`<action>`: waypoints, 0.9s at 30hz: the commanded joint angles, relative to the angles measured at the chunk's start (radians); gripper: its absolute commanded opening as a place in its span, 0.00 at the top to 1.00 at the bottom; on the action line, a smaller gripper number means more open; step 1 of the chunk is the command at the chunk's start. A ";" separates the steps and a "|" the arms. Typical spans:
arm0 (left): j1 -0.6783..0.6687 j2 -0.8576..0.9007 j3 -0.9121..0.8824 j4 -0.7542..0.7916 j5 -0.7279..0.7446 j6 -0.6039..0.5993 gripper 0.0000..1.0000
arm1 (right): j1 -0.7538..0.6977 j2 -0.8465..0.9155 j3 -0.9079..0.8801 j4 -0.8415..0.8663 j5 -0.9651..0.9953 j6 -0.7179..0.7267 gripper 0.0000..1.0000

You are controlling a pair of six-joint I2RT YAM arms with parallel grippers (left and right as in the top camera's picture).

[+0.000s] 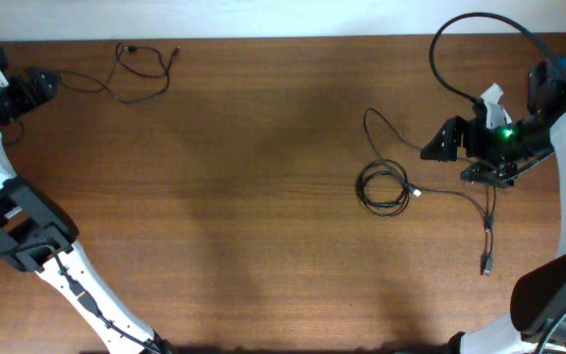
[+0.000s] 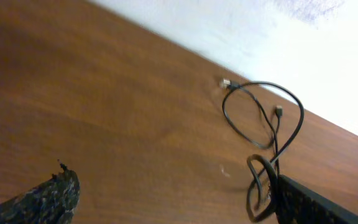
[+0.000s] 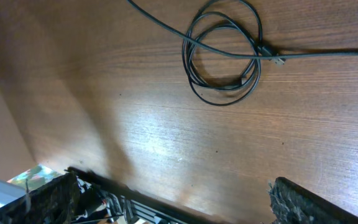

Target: Untangle cables

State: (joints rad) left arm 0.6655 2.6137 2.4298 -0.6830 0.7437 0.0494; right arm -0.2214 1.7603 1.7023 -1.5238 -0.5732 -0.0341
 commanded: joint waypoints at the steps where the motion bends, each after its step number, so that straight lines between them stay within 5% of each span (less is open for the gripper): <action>1: 0.042 0.023 -0.002 -0.005 0.159 -0.036 0.01 | 0.007 -0.001 -0.007 0.002 0.009 -0.003 0.01; 6: 0.101 0.023 -0.002 0.107 0.409 -0.145 0.01 | 0.007 -0.001 -0.007 -0.003 0.009 -0.003 0.02; 8: 0.125 0.023 -0.002 0.174 0.412 -0.257 0.01 | 0.007 -0.001 -0.007 -0.002 0.009 -0.003 0.02; 13: 0.149 0.023 -0.002 0.146 0.401 -0.270 0.01 | 0.007 -0.001 -0.007 -0.001 0.009 -0.003 0.02; 17: 0.126 0.023 -0.002 -0.033 0.156 -0.254 0.01 | 0.007 -0.001 -0.007 -0.002 0.009 -0.003 0.02; 22: 0.035 0.023 -0.002 -0.225 -0.220 -0.005 0.11 | 0.007 -0.001 -0.007 -0.002 0.009 -0.003 0.01; 24: -0.014 0.023 -0.004 -0.238 -0.382 0.009 0.02 | 0.007 -0.001 -0.007 -0.001 0.009 -0.004 0.01; 27: -0.057 0.023 -0.004 -0.218 -0.438 0.018 0.00 | 0.007 -0.001 -0.007 0.002 0.010 -0.015 0.02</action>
State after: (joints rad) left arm 0.6613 2.6286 2.4290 -0.9150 0.5194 -0.0135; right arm -0.2214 1.7603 1.7023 -1.5242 -0.5728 -0.0345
